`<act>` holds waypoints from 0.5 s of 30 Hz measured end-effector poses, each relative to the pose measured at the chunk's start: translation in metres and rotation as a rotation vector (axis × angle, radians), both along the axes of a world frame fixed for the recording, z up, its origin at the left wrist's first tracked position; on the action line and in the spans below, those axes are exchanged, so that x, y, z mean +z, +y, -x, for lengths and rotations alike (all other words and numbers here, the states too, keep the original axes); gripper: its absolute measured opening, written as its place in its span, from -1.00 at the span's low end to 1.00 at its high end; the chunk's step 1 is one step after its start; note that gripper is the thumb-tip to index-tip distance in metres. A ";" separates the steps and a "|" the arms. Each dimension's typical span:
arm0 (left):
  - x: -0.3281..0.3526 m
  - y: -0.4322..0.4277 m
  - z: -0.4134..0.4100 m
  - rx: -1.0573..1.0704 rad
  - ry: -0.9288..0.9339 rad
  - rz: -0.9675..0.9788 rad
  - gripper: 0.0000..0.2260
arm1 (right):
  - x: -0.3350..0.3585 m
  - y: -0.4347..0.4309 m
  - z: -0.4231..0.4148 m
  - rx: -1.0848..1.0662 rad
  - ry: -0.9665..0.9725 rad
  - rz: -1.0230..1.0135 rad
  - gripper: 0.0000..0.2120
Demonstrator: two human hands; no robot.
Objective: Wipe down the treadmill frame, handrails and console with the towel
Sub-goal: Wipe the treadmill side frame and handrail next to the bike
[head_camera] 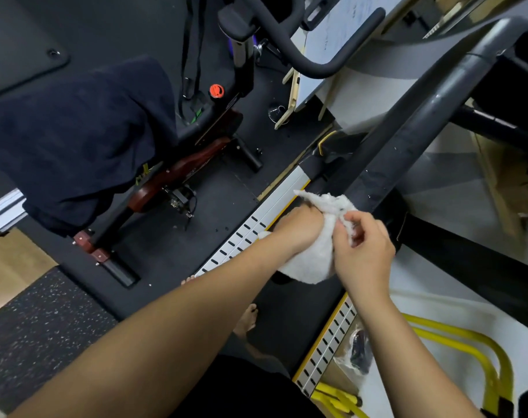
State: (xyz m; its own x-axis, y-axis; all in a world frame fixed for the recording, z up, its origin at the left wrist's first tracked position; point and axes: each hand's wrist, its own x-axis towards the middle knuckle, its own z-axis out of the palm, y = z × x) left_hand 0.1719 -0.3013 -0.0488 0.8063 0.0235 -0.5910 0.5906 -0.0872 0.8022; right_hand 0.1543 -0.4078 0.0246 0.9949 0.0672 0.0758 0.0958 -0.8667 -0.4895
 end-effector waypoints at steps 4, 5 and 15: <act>-0.007 -0.007 0.038 -0.156 -0.216 -0.233 -0.66 | 0.001 -0.005 0.029 0.011 0.006 -0.062 -0.86; -0.008 -0.006 0.054 -0.179 -0.228 -0.291 -0.67 | 0.000 -0.006 0.041 0.035 0.015 -0.065 -0.84; 0.027 0.004 0.001 -0.231 -0.317 -0.263 -0.44 | -0.001 -0.003 0.002 -0.200 0.050 -0.246 -0.78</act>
